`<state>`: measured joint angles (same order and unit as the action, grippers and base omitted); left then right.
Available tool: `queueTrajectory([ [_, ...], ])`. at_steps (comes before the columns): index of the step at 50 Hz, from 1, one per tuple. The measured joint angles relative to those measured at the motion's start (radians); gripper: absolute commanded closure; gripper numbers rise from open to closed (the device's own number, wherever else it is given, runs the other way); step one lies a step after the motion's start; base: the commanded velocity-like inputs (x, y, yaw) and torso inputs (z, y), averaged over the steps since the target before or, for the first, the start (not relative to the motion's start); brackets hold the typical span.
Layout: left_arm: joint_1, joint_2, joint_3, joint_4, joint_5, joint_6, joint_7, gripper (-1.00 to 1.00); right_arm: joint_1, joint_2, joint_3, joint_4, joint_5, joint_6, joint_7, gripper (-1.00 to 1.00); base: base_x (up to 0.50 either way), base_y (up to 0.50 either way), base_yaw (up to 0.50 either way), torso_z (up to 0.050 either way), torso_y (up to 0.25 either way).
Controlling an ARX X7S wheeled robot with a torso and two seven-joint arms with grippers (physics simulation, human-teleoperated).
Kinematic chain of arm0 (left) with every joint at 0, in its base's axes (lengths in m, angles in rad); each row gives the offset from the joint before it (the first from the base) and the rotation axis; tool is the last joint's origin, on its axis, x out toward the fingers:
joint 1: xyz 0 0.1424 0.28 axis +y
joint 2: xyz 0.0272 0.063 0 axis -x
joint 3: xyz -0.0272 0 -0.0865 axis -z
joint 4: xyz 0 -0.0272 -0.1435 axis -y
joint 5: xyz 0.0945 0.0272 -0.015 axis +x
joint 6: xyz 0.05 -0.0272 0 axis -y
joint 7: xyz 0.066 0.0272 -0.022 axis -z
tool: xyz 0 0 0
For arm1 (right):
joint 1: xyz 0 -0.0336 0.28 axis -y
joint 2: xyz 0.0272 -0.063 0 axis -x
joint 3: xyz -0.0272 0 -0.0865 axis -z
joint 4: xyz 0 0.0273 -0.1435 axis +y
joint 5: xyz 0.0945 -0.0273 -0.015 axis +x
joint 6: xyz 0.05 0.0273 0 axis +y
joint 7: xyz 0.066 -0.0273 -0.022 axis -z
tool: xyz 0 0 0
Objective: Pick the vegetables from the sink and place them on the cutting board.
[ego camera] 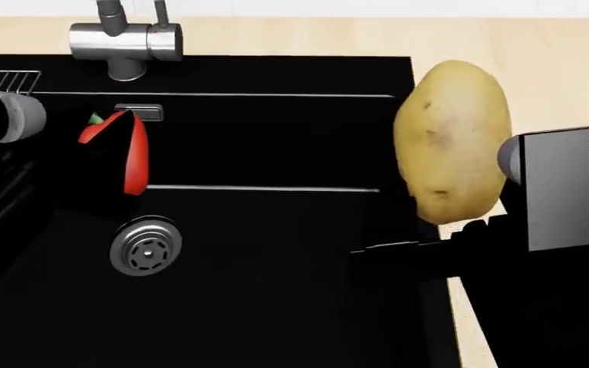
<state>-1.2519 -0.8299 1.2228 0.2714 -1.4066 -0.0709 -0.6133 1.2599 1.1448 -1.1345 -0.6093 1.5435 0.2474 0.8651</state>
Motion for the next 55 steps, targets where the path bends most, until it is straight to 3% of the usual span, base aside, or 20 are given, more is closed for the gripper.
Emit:
queueTrajectory([
  [55, -0.026, -0.062, -0.025, 0.108, -0.017, -0.034, -0.037, 1.00, -0.032, 0.024, 0.007, -0.018, -0.004, -0.012, -0.012, 1.00, 0.00, -0.30, 0.00, 0.000, 0.000],
])
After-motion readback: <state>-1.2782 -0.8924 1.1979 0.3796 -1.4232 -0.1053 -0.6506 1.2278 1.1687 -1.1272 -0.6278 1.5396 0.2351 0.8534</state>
